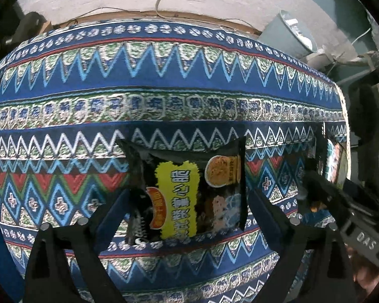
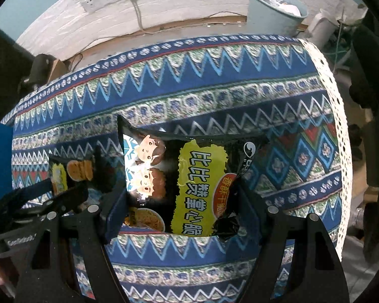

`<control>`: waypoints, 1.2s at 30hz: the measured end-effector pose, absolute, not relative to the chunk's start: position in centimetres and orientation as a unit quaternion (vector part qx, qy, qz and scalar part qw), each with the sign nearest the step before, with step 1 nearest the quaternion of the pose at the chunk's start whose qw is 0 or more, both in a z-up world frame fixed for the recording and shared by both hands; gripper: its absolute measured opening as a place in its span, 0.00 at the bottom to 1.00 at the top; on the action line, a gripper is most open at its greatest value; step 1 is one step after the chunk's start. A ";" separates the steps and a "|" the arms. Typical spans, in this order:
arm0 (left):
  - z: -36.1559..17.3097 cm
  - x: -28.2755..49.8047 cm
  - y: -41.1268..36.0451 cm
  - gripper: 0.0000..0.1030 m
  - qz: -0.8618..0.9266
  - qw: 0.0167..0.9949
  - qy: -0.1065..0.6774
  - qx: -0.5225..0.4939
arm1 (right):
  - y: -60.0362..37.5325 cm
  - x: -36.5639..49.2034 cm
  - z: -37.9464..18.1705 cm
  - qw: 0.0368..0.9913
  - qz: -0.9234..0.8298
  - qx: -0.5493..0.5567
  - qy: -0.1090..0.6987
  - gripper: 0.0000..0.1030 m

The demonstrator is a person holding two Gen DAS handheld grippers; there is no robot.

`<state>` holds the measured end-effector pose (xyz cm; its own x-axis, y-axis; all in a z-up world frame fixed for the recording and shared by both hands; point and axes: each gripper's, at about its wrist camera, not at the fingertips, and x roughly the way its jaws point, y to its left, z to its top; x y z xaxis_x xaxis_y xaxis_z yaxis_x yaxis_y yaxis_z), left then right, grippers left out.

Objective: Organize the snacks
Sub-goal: 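Grasp the second dark snack pack with the left tool while the right tool holds its pack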

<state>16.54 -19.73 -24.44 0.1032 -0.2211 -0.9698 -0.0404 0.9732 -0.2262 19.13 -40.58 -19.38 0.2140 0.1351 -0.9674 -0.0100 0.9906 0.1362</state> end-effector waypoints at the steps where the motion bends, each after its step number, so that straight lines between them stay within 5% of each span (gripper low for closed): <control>1: -24.6 16.6 -20.0 0.96 -0.058 0.739 0.665 -0.093 | -41.1 19.0 -19.5 0.776 0.045 0.053 0.626 0.75; 11: -26.3 17.7 -24.5 0.99 -0.038 0.742 0.668 -0.046 | -43.4 18.2 -20.5 0.772 0.041 0.065 0.631 0.75; 17: -27.1 16.3 -28.4 0.99 -0.057 0.752 0.653 0.071 | -44.3 17.9 -21.0 0.770 0.038 0.073 0.632 0.75; 25: -25.5 14.4 -28.5 0.73 -0.083 0.761 0.640 0.066 | -42.3 17.6 -19.9 0.779 0.040 0.047 0.625 0.75; 36: -21.9 13.2 -22.3 0.71 -0.099 0.776 0.619 0.065 | -40.3 16.0 -17.0 0.794 0.048 0.016 0.606 0.75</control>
